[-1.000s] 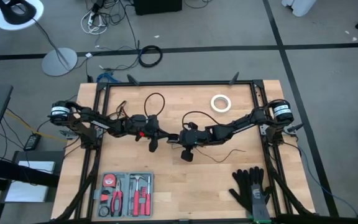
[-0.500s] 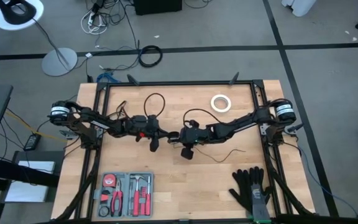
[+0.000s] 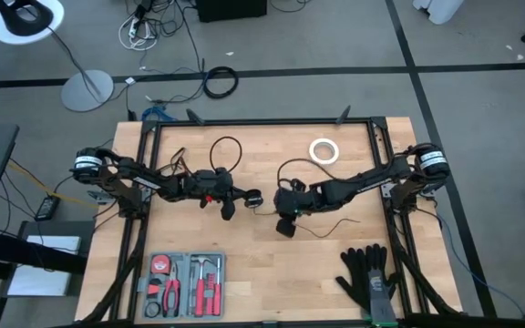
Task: Coil cords
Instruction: Coil the black wire on the black spool
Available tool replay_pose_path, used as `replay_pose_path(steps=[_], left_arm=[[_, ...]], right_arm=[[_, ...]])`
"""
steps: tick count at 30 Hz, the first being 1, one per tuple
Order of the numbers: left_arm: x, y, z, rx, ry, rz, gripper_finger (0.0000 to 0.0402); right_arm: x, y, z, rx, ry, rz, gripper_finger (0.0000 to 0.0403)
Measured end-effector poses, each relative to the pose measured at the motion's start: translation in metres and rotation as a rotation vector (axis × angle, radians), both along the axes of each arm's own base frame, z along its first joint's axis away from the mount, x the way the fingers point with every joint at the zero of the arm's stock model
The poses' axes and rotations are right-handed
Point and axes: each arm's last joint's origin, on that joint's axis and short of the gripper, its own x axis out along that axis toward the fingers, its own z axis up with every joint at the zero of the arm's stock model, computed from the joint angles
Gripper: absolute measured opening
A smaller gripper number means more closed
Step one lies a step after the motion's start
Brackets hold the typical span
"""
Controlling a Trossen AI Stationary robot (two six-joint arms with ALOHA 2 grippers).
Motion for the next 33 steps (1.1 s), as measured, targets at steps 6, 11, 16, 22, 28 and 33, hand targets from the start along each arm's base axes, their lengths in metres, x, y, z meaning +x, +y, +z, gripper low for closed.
replay_pose_path(steps=[6,11,16,22,28,33], left_arm=[[0.0,0.0,0.0,-0.001,0.003,0.003,0.0],[0.0,0.0,-0.001,-0.007,0.003,0.003,0.0],[0.0,0.0,-0.001,-0.013,0.003,-0.006,0.0],[0.0,0.0,0.0,-0.016,-0.003,-0.006,0.0],[0.0,0.0,0.0,-0.018,-0.009,-0.007,0.0],[0.0,0.0,0.0,-0.019,-0.007,-0.01,0.0]], right_arm=[[0.005,0.017,-0.029,-0.062,0.063,0.014,0.0081],[0.006,0.011,-0.053,-0.062,0.15,-0.026,0.008],[0.008,0.004,-0.06,0.004,0.177,-0.069,0.0042],[0.016,0.005,-0.05,-0.005,0.048,-0.041,0.0003],[0.021,0.006,-0.041,-0.007,-0.022,-0.022,0.0001],[0.011,0.005,-0.04,0.024,0.062,-0.05,0.0006]])
